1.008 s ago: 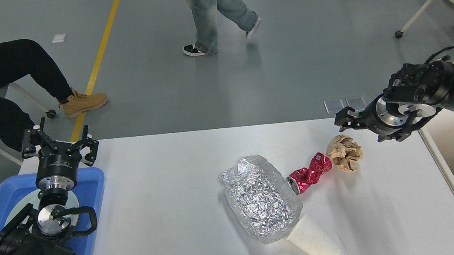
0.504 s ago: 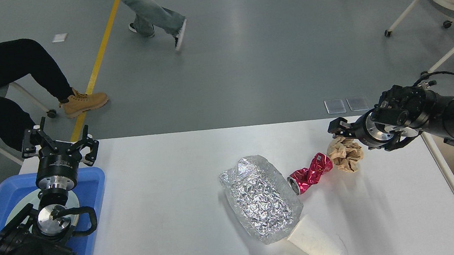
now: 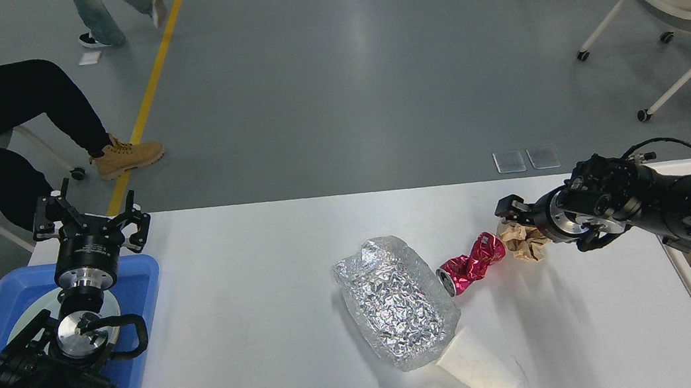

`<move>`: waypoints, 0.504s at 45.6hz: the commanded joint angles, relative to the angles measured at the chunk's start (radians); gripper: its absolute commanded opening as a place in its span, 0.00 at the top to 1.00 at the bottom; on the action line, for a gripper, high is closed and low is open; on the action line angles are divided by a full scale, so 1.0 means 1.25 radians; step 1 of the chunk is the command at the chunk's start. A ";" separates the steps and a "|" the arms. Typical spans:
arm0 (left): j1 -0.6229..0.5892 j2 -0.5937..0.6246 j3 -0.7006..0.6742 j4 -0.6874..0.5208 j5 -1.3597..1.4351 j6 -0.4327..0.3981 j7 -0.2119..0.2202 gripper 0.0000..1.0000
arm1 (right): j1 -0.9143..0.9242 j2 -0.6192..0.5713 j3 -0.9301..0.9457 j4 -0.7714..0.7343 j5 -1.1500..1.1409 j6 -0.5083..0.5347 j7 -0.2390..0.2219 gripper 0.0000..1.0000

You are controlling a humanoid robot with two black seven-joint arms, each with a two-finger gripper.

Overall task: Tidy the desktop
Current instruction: 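Grasp the small paper scrap with the right gripper, then lift the paper scrap with the right gripper and drop it in the bin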

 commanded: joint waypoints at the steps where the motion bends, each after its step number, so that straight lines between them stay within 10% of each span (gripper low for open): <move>1: 0.000 0.000 0.000 0.000 0.000 0.000 0.001 0.03 | -0.003 0.002 0.001 0.003 0.001 -0.007 -0.001 0.31; 9: 0.000 0.000 0.000 0.000 0.000 0.000 0.001 0.03 | -0.008 0.004 0.001 0.013 0.000 0.000 -0.002 0.98; 23: 0.000 0.000 0.000 0.000 0.000 0.000 0.001 0.03 | -0.008 0.014 0.000 0.013 -0.001 0.006 -0.032 1.00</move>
